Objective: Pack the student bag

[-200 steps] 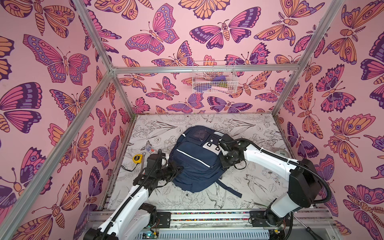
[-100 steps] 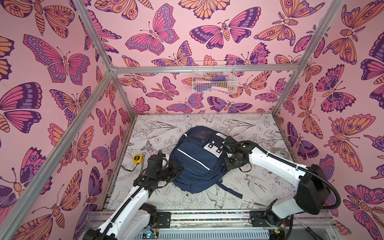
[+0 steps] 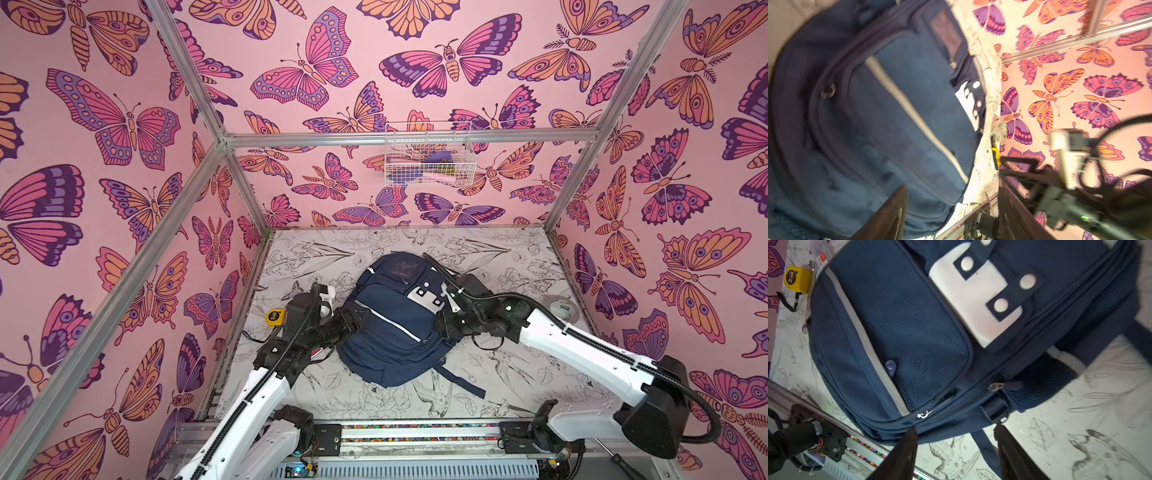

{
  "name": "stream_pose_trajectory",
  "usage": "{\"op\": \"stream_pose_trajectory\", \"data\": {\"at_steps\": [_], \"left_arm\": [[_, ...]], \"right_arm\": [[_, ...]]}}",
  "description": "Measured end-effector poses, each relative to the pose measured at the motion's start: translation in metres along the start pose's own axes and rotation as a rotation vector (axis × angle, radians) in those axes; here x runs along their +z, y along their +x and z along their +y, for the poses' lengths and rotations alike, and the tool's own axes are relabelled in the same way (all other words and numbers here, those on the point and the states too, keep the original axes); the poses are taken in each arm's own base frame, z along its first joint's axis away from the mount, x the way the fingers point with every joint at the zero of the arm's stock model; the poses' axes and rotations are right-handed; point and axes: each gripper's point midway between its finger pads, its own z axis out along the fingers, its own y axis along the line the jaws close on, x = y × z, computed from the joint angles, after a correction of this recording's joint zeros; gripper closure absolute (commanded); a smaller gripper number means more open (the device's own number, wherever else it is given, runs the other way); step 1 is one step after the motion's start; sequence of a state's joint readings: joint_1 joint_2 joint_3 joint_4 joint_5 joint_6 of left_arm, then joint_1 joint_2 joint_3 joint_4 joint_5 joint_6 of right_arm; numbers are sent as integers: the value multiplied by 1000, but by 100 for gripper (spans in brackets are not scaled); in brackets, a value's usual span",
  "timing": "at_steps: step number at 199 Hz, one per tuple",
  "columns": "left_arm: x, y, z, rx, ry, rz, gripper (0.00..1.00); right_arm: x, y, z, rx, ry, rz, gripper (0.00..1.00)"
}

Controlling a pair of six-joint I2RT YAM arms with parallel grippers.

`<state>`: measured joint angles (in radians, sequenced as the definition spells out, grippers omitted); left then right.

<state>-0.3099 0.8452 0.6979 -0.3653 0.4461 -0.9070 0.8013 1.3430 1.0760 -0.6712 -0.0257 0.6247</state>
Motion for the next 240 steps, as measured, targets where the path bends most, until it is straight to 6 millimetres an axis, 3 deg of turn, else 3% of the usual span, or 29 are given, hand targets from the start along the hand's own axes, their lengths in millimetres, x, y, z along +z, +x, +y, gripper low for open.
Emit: {"op": "stream_pose_trajectory", "data": {"at_steps": [23, 41, 60, 105, 138, 188, 240], "left_arm": [[18, 5, 17, -30, -65, 65, 29], [35, 16, 38, -79, -127, 137, 29], [42, 22, 47, -110, -147, 166, 30], [56, 17, 40, -158, -90, 163, 45], [71, 20, 50, -201, -111, 199, 54], [79, 20, 51, -236, -100, 209, 100], [70, 16, 37, -239, -42, 169, 100]], "right_arm": [[15, 11, 4, 49, -40, 29, 40], [18, 11, 14, 52, -82, 25, 36], [21, 11, 21, 41, -118, 17, 32], [24, 10, 21, 23, -147, 10, 29], [23, 0, 19, 21, -169, -12, 29], [35, -9, 10, 26, -240, -1, 30], [50, -6, -15, 83, -277, 7, 27]]}}
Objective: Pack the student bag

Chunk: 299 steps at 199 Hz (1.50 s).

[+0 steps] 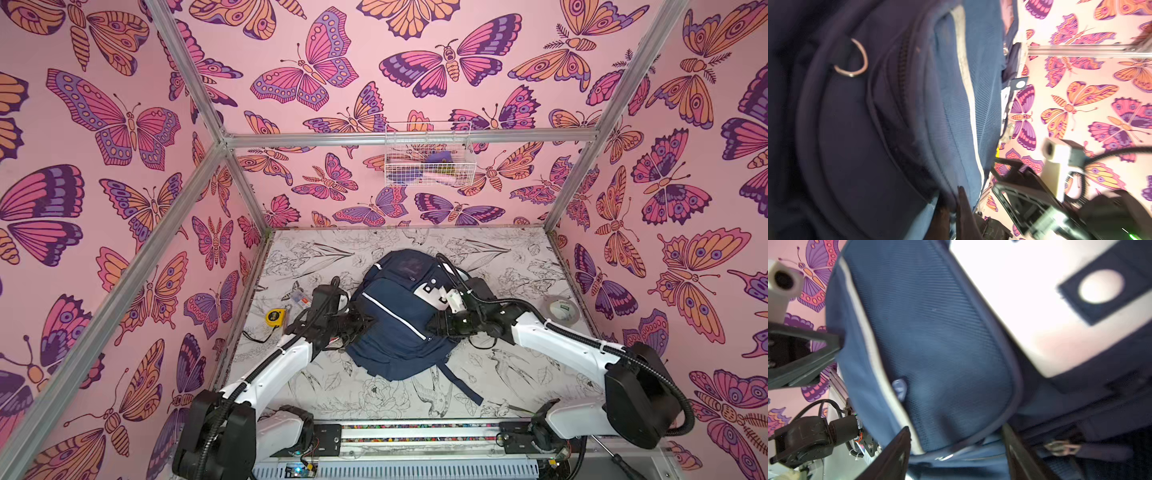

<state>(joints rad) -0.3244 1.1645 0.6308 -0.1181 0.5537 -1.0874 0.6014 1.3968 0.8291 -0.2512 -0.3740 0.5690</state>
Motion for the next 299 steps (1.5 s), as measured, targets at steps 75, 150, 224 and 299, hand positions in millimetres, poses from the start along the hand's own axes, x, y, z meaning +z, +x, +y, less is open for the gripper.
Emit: {"op": "stream_pose_trajectory", "data": {"at_steps": [75, 150, 224, 299], "left_arm": [[1, 0, -2, -62, 62, -21, 100], [2, -2, -6, -106, 96, -30, 100], [3, -2, -3, -138, 111, -31, 100], [2, -3, -3, -148, 121, -29, 100]], "right_arm": [[3, 8, 20, -31, -162, 30, 30], [7, 39, 37, -120, -196, 96, 39], [11, 67, 43, -190, -121, 138, 60], [11, 61, 40, -254, 61, 92, 71]]}}
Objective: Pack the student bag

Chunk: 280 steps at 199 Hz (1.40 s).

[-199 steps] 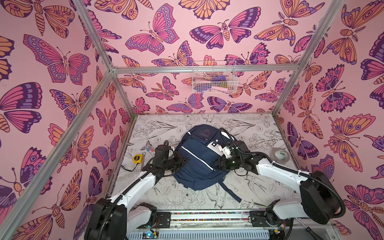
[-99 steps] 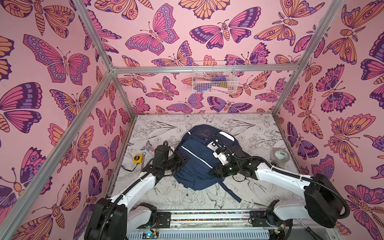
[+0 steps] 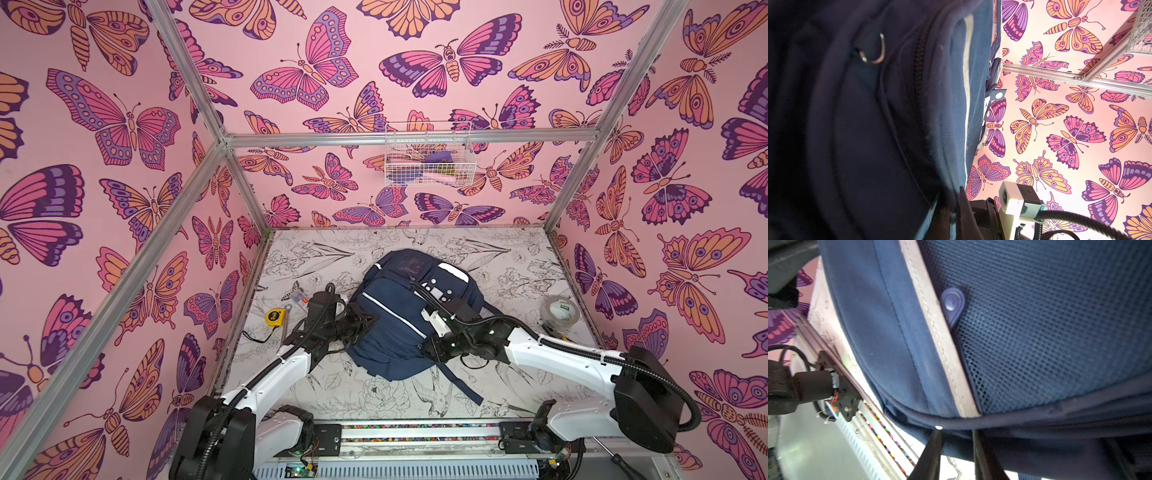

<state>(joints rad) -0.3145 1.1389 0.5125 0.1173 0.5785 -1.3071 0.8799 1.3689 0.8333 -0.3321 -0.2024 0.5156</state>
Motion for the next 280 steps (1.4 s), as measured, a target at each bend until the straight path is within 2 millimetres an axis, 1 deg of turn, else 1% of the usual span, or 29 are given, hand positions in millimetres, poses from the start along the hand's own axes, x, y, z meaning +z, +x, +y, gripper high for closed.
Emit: {"op": "stream_pose_trajectory", "data": {"at_steps": [13, 32, 44, 65, 77, 93, 140, 163, 186, 206, 228, 256, 280], "left_arm": [[0, 0, 0, 1, 3, 0, 100], [0, 0, -1, 3, 6, 0, 100], [0, 0, 0, 2, 5, 0, 100], [0, 0, 1, 1, 5, 0, 100], [0, 0, 0, 1, 7, -1, 100], [0, 0, 1, 0, 7, 0, 100], [0, -1, 4, -5, 5, -1, 100], [0, -1, 4, -4, 5, -1, 100], [0, 0, 4, -4, 6, 0, 100], [0, 0, 4, -4, 6, 0, 100], [0, -1, 4, -4, 6, -2, 100], [2, 4, 3, 7, 4, -9, 100], [4, 11, 4, 21, 4, -18, 100]], "right_arm": [[2, -1, 2, -15, 21, -3, 71], [5, 0, 6, -37, 51, 1, 57], [7, 1, 9, -50, 65, 1, 57], [8, 0, 10, -68, 107, -8, 71], [8, 0, 8, -71, 135, -11, 76], [9, 0, 5, -69, 170, -11, 79], [5, 4, 2, -85, 236, -14, 93], [0, 5, 3, -93, 248, -24, 100], [-10, 3, 7, -94, 247, -33, 100], [-16, 2, 15, -95, 240, -26, 100], [-18, -2, 30, -107, 225, -10, 100], [-5, -11, 57, -103, 190, 28, 100], [13, -18, 68, -84, 197, 68, 100]]}}
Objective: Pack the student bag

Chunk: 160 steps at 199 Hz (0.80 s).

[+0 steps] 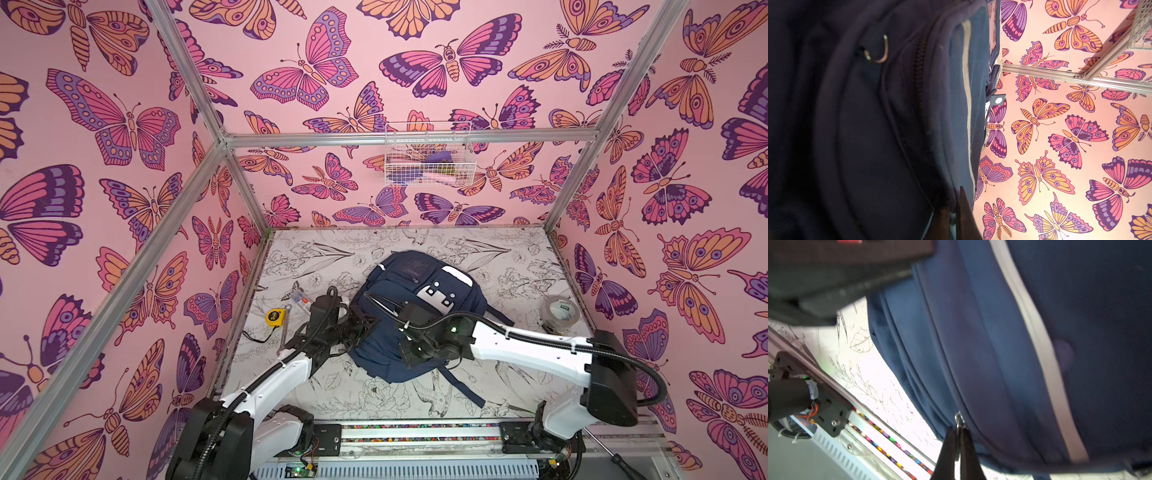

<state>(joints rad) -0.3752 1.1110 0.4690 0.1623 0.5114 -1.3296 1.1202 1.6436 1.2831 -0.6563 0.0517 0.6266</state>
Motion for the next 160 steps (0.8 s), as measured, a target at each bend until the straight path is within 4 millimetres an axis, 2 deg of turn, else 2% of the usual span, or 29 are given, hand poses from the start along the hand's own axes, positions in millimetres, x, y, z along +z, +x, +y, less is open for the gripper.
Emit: {"op": "stream_pose_trajectory", "data": {"at_steps": [22, 37, 47, 55, 62, 82, 94, 116, 140, 160], "left_arm": [[2, 6, 3, 12, -7, -8, 99], [1, 8, 2, 20, -6, -10, 66], [-3, 7, 1, 33, -2, -12, 48], [-8, 4, 1, 40, -2, -21, 38], [-13, -2, 0, 43, -8, -40, 34], [-27, -27, -11, 81, -29, -110, 33], [-31, -42, -23, 119, -43, -140, 37], [-19, -59, -32, 173, -93, -134, 46], [12, -66, -9, 157, -181, -56, 48], [28, -61, 6, 150, -225, 2, 45]], "right_arm": [[11, -8, 5, 6, 30, 22, 100], [12, -10, 3, 10, 47, 25, 100], [9, -11, 3, 13, 42, 18, 100], [7, -11, 2, 18, 34, 9, 100], [4, -10, 0, 22, 28, 5, 100], [-6, -3, -6, 29, 8, -7, 100], [-10, 3, -9, 30, 4, -3, 100], [-14, 9, -13, 30, -2, 1, 100], [-14, 10, -13, 31, -4, 0, 100], [-14, 11, -16, 34, -2, 1, 100]]}}
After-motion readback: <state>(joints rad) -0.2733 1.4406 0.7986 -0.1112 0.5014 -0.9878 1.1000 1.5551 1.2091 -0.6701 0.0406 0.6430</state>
